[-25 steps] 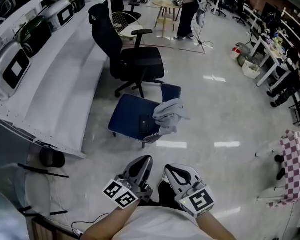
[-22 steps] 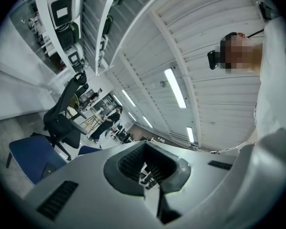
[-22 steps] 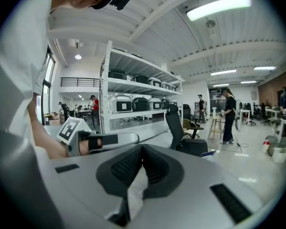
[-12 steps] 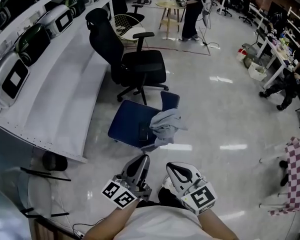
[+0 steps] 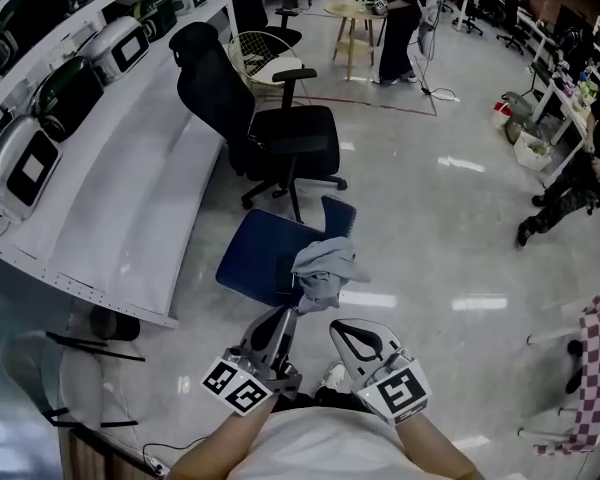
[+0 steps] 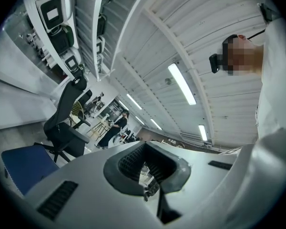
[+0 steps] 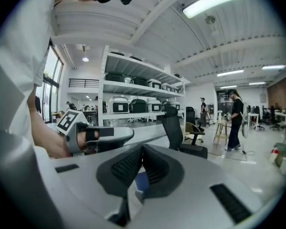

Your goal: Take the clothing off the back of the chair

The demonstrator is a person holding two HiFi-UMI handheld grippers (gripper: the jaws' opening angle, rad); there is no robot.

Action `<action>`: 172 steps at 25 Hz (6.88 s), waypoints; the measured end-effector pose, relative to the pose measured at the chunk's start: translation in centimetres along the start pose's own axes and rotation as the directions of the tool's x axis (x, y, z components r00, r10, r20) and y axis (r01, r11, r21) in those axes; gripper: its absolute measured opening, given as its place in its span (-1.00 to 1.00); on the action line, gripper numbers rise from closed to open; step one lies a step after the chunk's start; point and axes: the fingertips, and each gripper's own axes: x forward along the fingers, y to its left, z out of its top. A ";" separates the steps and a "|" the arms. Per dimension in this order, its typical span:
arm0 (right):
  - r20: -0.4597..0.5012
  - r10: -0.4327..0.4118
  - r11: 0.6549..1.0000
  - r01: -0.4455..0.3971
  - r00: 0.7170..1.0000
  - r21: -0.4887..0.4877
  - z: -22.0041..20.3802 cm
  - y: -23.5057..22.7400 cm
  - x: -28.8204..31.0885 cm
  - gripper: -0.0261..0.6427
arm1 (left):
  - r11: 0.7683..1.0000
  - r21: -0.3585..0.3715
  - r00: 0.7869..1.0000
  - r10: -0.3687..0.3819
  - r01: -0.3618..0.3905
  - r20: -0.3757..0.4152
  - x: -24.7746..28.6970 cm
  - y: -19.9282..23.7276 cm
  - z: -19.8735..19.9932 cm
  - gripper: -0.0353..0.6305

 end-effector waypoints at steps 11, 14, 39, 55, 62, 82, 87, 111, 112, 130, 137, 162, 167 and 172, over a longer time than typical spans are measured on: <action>0.005 0.017 1.000 -0.017 1.000 0.017 -0.6 -2.2 2.0 -0.88 | 0.999 -0.004 0.999 0.052 -0.052 -0.010 1.3 2.1 -0.4 -0.87; -0.003 -0.001 1.000 0.001 1.000 0.019 -0.6 -2.5 2.5 -0.88 | 0.999 -0.004 0.999 0.034 -0.034 -0.017 1.7 2.4 0.0 -0.87; -0.105 -0.042 0.999 0.043 0.994 0.011 -2.4 -4.1 6.5 -0.87 | 0.999 -0.034 0.997 -0.002 -0.001 -0.080 3.4 5.7 0.6 -0.87; -0.084 -0.098 0.995 0.099 0.992 0.007 -1.9 -5.6 5.7 -0.87 | 0.999 -0.034 0.972 -0.027 0.020 -0.233 6.0 8.4 -4.7 -0.52; -0.104 -0.113 0.993 0.114 0.988 0.005 -2.0 -5.7 5.2 -0.87 | 1.000 -0.020 0.960 -0.018 0.013 -0.281 7.0 10.2 -6.8 -0.37; -0.173 -0.154 0.987 0.159 0.973 0.016 -3.5 -6.0 4.2 -0.87 | 1.000 0.000 0.885 -0.017 0.020 -0.466 9.8 14.9 -13.9 0.14; -0.191 -0.169 0.984 0.177 0.967 0.024 -4.0 -6.3 3.7 -0.87 | 1.000 0.008 0.860 -0.017 0.025 -0.510 10.6 15.8 -15.4 0.24; -0.191 -0.235 0.968 0.248 0.953 0.046 -4.3 -7.2 1.9 -0.87 | 0.993 -0.106 0.788 -0.027 -0.049 -0.615 12.0 17.9 -21.3 0.73; -0.197 -0.235 0.967 0.249 0.952 0.047 -4.4 -7.2 1.7 -0.87 | 0.993 -0.104 0.788 -0.026 -0.048 -0.615 12.1 17.9 -21.4 0.72; -0.172 -0.205 0.975 0.217 0.963 0.054 -4.1 -6.7 1.8 -0.87 | 0.996 -0.075 0.871 -0.086 0.056 -0.483 11.5 15.3 -17.0 -0.81; -0.139 -0.175 0.981 0.185 0.975 0.055 -3.6 -6.3 2.3 -0.87 | 0.995 -0.079 0.910 -0.080 0.053 -0.406 10.5 13.8 -14.3 -0.81; -0.034 0.066 0.996 -0.064 0.997 0.062 -3.8 -4.3 2.5 -0.87 | 0.999 -0.026 0.990 -0.024 0.020 -0.139 6.4 3.7 -6.4 -0.81; -0.004 0.061 0.996 -0.060 0.998 0.065 -3.2 -3.1 2.4 -0.87 | 0.999 -0.024 0.992 -0.034 0.031 -0.123 4.9 2.8 -5.4 -0.81; -0.032 0.046 0.998 -0.044 0.998 0.055 -3.8 -0.5 1.9 -0.88 | 0.997 -0.018 0.992 -0.082 0.080 -0.101 3.0 1.4 -4.4 -0.81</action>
